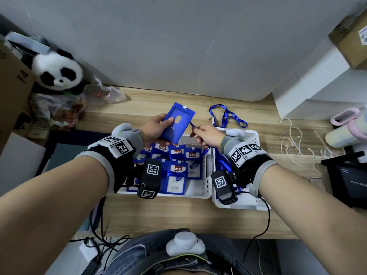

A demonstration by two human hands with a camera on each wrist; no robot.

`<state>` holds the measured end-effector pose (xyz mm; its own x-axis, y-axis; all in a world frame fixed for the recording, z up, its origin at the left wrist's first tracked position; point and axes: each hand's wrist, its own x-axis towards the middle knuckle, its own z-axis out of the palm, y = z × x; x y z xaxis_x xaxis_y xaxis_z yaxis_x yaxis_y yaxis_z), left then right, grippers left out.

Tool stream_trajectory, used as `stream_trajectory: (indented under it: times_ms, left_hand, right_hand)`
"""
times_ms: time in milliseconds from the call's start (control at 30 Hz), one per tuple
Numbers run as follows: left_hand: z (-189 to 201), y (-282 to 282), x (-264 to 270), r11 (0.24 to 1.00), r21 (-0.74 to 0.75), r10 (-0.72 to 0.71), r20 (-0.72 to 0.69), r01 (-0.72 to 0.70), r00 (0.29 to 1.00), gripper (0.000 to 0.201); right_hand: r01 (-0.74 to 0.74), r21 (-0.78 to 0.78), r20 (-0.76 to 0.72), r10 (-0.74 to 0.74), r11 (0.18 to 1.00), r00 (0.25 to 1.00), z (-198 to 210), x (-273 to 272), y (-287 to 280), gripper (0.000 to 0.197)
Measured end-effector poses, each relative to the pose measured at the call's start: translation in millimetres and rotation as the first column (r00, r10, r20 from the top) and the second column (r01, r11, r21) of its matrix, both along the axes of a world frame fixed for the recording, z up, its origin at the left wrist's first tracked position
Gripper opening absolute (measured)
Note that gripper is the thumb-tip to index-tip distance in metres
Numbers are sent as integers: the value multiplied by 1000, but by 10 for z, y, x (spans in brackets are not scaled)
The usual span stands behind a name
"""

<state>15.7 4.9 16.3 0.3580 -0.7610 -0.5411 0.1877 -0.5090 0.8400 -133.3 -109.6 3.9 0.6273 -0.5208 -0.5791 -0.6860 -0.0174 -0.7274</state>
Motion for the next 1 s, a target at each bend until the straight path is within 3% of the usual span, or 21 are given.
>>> stream_trajectory:
  times_ms: [133, 300, 567, 667, 800, 1000]
  left_hand:
    - [-31, -19, 31, 994, 9, 106, 79, -107, 991, 18]
    - [-66, 6, 37, 995, 86, 35, 68, -41, 997, 38]
    - [-50, -29, 147, 979, 12, 201, 114, -204, 973, 28]
    - [61, -89, 271, 941, -81, 336, 110, -328, 935, 24]
    - [204, -164, 456, 898, -160, 431, 130, -410, 893, 33]
    - [275, -198, 611, 871, -182, 481, 125, -456, 868, 29]
  right_hand:
    - [-234, 60, -20, 236, 970, 972, 98, 9, 85, 30]
    - [-358, -14, -64, 356, 934, 932, 279, 129, 66, 25]
    - [-105, 9, 249, 99, 994, 964, 512, 303, -109, 17]
    - [8, -18, 380, -1, 1000, 925, 719, 466, -216, 23]
    - [113, 11, 589, -98, 994, 802, 1033, 689, -346, 24]
    - [132, 23, 630, -117, 991, 768, 1138, 969, -352, 21]
